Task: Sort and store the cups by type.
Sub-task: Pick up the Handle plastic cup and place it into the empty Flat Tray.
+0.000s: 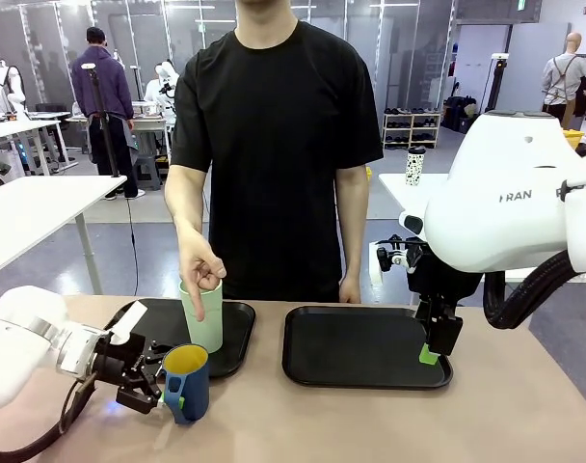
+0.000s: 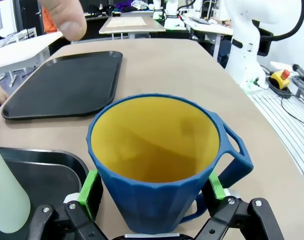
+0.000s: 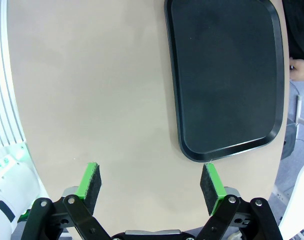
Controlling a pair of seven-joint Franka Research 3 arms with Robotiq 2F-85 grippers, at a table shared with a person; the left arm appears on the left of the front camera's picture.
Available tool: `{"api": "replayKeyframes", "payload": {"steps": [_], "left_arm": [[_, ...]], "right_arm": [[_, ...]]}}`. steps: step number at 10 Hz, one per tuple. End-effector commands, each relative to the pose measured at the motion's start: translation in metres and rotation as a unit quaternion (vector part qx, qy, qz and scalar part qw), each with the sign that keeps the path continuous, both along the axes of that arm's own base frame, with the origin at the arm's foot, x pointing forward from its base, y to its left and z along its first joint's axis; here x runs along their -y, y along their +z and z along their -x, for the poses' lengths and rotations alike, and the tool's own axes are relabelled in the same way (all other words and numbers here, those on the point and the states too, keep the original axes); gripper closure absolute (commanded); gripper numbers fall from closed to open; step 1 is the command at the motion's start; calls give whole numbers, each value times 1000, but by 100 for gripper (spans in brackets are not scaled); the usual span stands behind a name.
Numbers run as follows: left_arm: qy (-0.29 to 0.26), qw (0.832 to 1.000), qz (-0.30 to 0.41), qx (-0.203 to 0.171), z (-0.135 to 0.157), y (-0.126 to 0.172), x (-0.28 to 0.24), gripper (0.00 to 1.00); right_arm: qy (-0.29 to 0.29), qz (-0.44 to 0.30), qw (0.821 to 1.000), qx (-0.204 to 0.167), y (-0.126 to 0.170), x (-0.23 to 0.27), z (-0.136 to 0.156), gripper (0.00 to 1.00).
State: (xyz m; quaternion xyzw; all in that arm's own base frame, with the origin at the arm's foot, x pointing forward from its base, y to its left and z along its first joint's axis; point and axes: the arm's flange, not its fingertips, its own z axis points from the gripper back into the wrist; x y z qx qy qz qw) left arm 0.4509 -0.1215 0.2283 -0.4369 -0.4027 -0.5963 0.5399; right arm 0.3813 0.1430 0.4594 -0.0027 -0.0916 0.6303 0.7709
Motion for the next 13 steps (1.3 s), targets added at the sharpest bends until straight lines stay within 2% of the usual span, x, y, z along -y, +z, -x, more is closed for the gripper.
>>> {"api": "replayKeyframes", "payload": {"steps": [1, 7, 13], "left_arm": [[-2, 999, 35, 13, -4, -6, 3, 0], [-17, 997, 74, 6, -3, -15, 9, 0], [-32, 997, 73, 10, -1, -18, 12, 57]], "right_arm": [[0, 0, 1000, 1, 1, 0, 0, 0], [0, 0, 1000, 1, 1, 0, 0, 0], [0, 0, 1000, 1, 1, 0, 0, 0]]}}
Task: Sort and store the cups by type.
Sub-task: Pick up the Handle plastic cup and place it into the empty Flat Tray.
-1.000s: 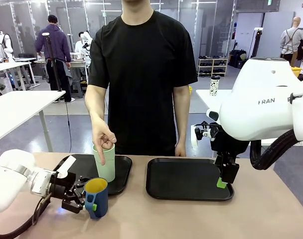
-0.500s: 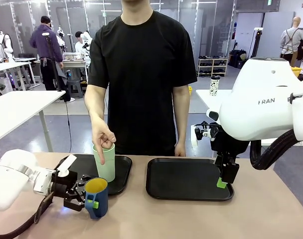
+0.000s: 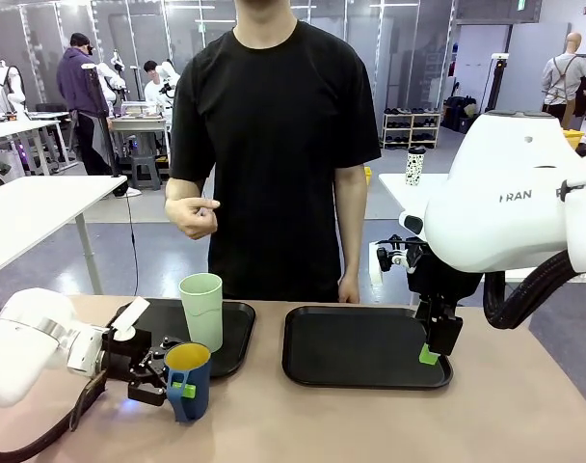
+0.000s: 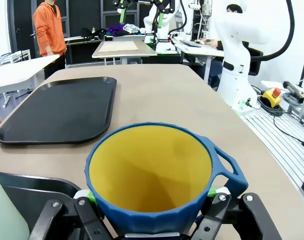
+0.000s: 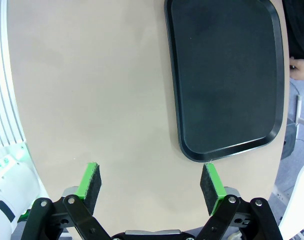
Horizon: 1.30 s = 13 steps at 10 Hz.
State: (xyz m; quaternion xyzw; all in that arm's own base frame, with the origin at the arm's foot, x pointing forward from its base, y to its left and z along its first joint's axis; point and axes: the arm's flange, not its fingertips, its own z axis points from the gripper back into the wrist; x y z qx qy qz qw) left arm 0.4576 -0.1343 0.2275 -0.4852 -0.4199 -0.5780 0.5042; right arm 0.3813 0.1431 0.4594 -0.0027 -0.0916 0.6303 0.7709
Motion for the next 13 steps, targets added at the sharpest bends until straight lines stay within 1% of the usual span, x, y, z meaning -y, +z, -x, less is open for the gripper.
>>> {"api": "replayKeyframes", "payload": {"steps": [1, 2, 4, 5, 6, 7, 8, 9, 11, 12, 13], "left_arm": [[-3, 1000, 11, 23, 8, -15, 0, 61], [-12, 999, 18, 29, 11, -5, 1, 61], [10, 999, 18, 35, 19, 23, -6, 61], [32, 999, 23, 20, 21, 35, -9, 61], [29, 999, 25, 10, 23, 48, -10, 61], [27, 1000, 9, 5, 26, 58, -10, 61], [38, 999, 25, -2, 29, 68, -10, 61], [47, 999, 24, 6, 31, 72, -11, 61], [54, 998, 31, 10, 32, 77, -15, 61], [34, 999, 13, 10, 27, 70, -13, 61], [34, 999, 13, 10, 27, 70, -13, 61]], "right_arm": [[0, 0, 1000, 1, 1, 0, 0, 0], [0, 0, 1000, 1, 1, 0, 0, 0], [0, 0, 1000, 1, 1, 0, 0, 0], [0, 0, 1000, 1, 1, 0, 0, 0], [0, 0, 1000, 1, 1, 0, 0, 0], [0, 0, 1000, 1, 1, 0, 0, 0], [0, 0, 1000, 1, 1, 0, 0, 0], [0, 0, 1000, 1, 1, 0, 0, 0], [0, 0, 1000, 1, 1, 0, 0, 0], [0, 0, 1000, 1, 1, 0, 0, 0], [0, 0, 1000, 1, 1, 0, 0, 0]]}}
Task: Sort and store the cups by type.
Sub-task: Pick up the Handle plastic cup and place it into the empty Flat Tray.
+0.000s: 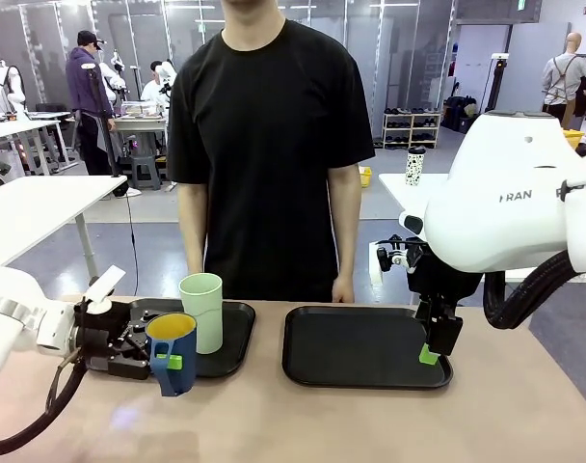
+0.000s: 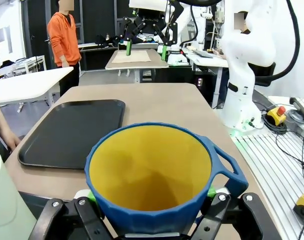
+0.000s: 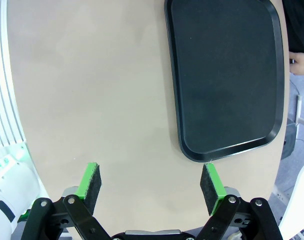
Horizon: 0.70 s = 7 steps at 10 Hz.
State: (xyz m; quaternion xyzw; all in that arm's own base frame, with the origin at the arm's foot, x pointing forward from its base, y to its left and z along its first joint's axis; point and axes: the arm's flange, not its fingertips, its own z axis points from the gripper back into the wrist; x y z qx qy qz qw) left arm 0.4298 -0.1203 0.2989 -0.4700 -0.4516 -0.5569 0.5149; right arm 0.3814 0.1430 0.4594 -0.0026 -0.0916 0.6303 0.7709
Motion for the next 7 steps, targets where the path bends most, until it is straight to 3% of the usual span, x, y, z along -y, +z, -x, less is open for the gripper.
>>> {"api": "replayKeyframes", "payload": {"steps": [1, 4, 5, 7], "left_arm": [[-4, 1000, -2, 0, -1, -1, 1, 61], [-4, 1000, -2, 0, -1, -1, 1, 61], [-1, 1000, -1, -2, 0, -2, 0, 23], [8, 1000, 12, -3, 15, -6, 25, 23]], "right_arm": [[0, 0, 1000, 1, 1, 0, 0, 0], [0, 0, 1000, 1, 1, 0, 0, 0], [0, 0, 1000, 1, 1, 0, 0, 0], [0, 0, 1000, 1, 1, 0, 0, 0]]}}
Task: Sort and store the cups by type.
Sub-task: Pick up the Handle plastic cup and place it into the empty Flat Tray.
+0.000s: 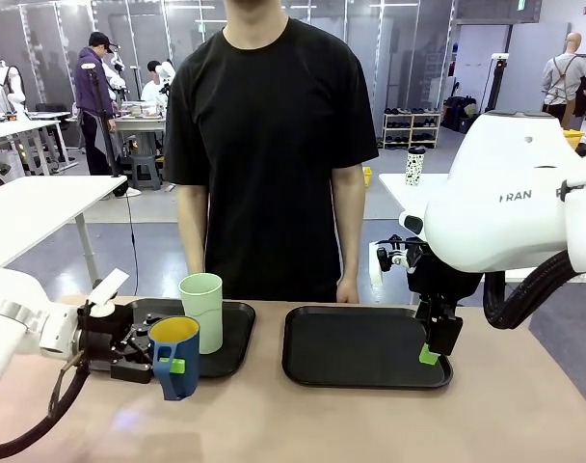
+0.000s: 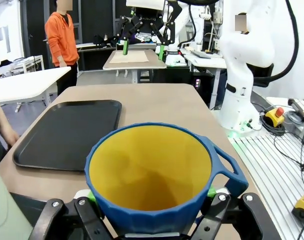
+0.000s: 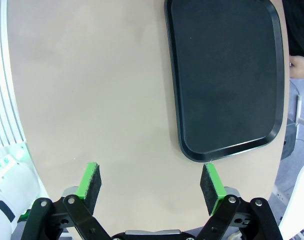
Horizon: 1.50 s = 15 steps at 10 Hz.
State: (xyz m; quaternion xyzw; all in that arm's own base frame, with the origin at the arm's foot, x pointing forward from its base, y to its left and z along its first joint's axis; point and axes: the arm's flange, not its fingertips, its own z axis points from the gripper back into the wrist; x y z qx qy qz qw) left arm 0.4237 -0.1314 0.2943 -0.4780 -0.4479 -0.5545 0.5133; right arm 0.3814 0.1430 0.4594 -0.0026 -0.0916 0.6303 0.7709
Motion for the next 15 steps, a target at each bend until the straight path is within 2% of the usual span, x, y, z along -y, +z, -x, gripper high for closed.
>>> {"api": "replayKeyframes", "payload": {"steps": [1, 4, 6, 8, 11, 12, 13, 15], "left_arm": [[11, 1000, 23, 10, 15, -1, 24, 23], [79, 996, -19, 26, 23, 4, 64, 23], [85, 996, -24, 18, 15, 2, 95, 23], [104, 993, -33, 42, 2, 0, 130, 23], [127, 991, -17, 43, -16, -10, 169, 23], [123, 991, -10, 50, -20, -10, 176, 23], [102, 994, -19, 27, -7, 0, 155, 23], [102, 994, -19, 27, -7, 0, 155, 23]], "right_arm": [[0, 0, 1000, 1, 1, 0, 0, 0], [0, 0, 1000, 1, 1, 0, 0, 0], [0, 0, 1000, 1, 1, 0, 0, 0], [0, 0, 1000, 1, 1, 0, 0, 0], [0, 0, 1000, 1, 1, 0, 0, 0], [0, 0, 1000, 1, 1, 0, 0, 0], [0, 0, 1000, 1, 1, 0, 0, 0], [0, 0, 1000, 1, 1, 0, 0, 0]]}}
